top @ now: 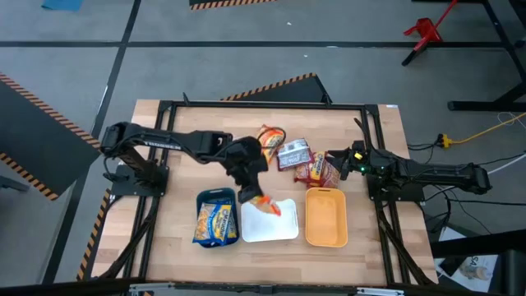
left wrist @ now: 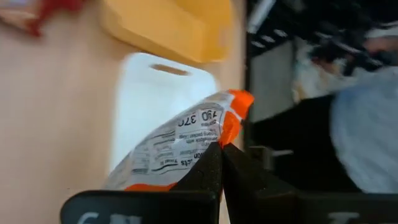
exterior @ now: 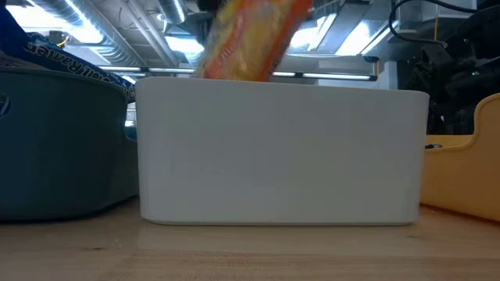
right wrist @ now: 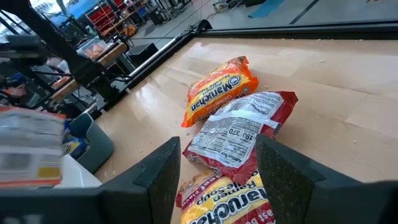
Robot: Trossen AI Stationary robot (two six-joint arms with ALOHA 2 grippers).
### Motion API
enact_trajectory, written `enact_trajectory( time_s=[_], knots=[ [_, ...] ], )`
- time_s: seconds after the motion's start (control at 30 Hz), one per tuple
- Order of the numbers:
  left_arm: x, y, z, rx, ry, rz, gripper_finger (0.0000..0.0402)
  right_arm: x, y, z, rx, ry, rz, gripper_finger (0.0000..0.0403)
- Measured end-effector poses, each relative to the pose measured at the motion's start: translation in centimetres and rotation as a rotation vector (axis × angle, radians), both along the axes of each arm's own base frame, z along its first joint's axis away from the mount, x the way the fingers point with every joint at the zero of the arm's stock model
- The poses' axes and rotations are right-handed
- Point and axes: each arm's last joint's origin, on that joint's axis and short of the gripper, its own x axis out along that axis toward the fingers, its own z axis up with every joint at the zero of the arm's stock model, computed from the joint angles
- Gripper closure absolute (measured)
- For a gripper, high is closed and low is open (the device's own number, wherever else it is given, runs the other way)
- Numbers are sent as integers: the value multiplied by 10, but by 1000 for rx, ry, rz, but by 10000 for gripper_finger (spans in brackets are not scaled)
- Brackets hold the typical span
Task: Sort Maruchan noodles
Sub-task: Put the bottom orange noodle pack into the white bin
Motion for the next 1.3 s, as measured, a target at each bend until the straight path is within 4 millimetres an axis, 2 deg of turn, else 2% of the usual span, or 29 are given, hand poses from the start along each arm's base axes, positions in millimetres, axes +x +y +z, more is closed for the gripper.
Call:
enact_trajectory(
  time_s=[0.13,0.3,0.5,0.83,1.3],
  knots=[
    [-1,-17,0,-4,2,-38,401,0,0,0,-18,7,7,207],
    [3,-26,-7,-15,33,-26,402,0,0,0,-18,7,7,207],
    [14,-30,-22,-28,58,-41,401,0,1,0,-14,8,24,207],
    [31,-42,-52,-161,156,-118,401,0,2,-1,-4,12,68,207],
    [47,-44,-90,-161,244,-137,398,1,2,-1,2,13,87,207]
  ],
)
